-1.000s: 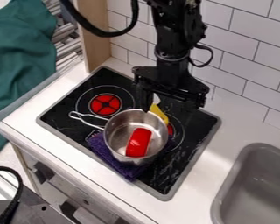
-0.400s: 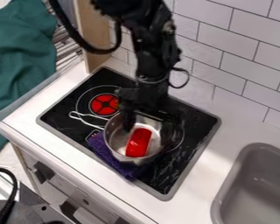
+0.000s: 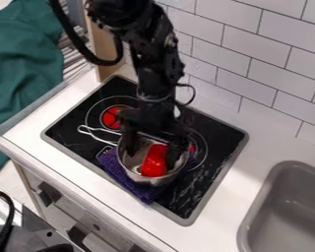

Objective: Saco el objeto rojo de la olla plateada y lo puso en el lado izquierdo de la estufa.

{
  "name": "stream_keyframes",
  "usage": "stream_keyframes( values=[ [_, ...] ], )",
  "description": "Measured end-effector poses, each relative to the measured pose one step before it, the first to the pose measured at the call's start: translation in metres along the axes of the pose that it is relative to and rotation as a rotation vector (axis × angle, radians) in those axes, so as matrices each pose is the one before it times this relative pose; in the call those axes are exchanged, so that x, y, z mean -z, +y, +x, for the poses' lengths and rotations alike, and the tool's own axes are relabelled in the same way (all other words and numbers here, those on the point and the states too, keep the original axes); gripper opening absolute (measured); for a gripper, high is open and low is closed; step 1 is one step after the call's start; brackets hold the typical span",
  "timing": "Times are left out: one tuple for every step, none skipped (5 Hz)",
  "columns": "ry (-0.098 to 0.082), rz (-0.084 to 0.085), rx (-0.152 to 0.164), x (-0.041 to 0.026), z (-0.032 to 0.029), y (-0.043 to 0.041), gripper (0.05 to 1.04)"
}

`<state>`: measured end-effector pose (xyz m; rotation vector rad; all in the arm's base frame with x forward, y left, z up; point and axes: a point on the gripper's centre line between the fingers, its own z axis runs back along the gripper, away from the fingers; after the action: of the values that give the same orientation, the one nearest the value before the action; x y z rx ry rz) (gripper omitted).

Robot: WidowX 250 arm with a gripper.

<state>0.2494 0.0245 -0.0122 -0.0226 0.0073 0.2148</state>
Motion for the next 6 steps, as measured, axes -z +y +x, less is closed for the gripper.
stream_keyframes(
  values=[
    [0.0492,-0.0008,0.0144,0.01632,-0.00020,-0.00048,0.954],
    [-0.0044,-0.0033,-0.0019,0.00121,0.00650,-0.00099,0.671],
    [-0.0001,0.0403,0.0003,-0.00987,-0.00004,-0.00047,0.535],
    [-0.0901,0.0120,-0.0158,-0.03811,0.01189,0.00135,0.535],
    [-0.0612,-0.0229,-0.0671,-0.02871,0.00432,0.02612,0.535],
    [-0.0271,-0.0068,-0.0971,-0.00906,-0.00322,0.04906,0.535]
  ],
)
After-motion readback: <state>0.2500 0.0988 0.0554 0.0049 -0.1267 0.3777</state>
